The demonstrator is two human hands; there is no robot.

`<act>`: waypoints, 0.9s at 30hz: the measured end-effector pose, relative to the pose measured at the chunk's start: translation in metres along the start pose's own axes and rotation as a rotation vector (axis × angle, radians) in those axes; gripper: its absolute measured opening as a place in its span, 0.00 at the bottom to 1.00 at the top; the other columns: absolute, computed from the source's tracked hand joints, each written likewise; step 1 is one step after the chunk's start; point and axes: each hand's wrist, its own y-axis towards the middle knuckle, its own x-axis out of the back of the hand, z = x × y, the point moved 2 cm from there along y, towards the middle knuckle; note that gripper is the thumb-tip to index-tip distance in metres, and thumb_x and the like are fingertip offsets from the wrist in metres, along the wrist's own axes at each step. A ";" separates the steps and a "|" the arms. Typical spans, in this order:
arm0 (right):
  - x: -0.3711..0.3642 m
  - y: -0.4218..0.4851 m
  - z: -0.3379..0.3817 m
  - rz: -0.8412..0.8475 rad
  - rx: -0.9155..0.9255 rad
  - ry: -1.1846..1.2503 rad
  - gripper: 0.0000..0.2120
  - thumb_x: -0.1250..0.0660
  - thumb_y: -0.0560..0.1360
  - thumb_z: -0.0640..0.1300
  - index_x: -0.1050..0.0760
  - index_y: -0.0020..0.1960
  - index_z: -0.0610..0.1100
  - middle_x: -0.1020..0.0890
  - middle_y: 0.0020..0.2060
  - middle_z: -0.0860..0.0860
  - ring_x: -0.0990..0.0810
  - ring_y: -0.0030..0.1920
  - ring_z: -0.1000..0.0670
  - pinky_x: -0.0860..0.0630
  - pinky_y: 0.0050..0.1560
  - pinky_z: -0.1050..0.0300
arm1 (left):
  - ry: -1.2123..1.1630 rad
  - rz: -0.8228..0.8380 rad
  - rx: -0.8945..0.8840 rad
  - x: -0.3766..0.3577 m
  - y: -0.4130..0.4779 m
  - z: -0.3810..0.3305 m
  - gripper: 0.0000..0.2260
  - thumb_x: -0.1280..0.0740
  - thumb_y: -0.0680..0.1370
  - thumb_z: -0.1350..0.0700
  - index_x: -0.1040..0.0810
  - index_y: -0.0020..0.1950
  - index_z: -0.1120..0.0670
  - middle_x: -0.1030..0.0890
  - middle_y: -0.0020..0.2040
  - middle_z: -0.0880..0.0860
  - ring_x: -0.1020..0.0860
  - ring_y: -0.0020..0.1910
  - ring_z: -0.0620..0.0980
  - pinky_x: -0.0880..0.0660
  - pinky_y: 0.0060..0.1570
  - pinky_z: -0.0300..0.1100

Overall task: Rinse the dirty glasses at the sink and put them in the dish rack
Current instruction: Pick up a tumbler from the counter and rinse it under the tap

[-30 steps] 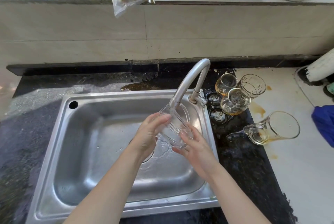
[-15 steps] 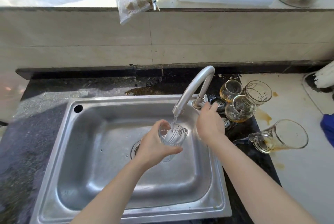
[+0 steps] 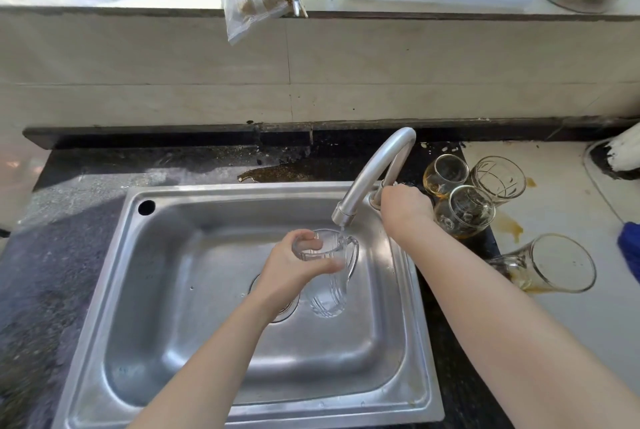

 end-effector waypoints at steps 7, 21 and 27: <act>0.009 -0.024 0.003 -0.136 0.065 -0.035 0.18 0.41 0.77 0.32 0.29 0.65 0.39 0.25 0.59 0.43 0.21 0.56 0.43 0.26 0.47 0.53 | -0.378 0.057 0.295 0.004 0.007 0.014 0.19 0.22 0.59 0.44 0.17 0.46 0.49 0.19 0.47 0.46 0.19 0.42 0.48 0.32 0.51 0.43; -0.008 -0.089 0.013 0.288 -0.018 1.037 0.12 0.41 0.79 0.45 0.23 0.54 0.39 0.28 0.34 0.49 0.28 0.34 0.51 0.29 0.29 0.59 | -0.814 0.143 0.601 -0.029 -0.021 0.021 0.25 0.31 0.68 0.38 0.23 0.50 0.59 0.18 0.38 0.55 0.23 0.38 0.52 0.26 0.45 0.42; -0.010 -0.104 0.010 0.092 0.361 0.808 0.18 0.44 0.75 0.32 0.20 0.55 0.45 0.25 0.52 0.50 0.25 0.52 0.51 0.30 0.50 0.62 | -0.815 0.156 0.611 -0.018 -0.039 0.020 0.30 0.30 0.67 0.37 0.25 0.58 0.59 0.18 0.47 0.59 0.18 0.42 0.57 0.23 0.47 0.46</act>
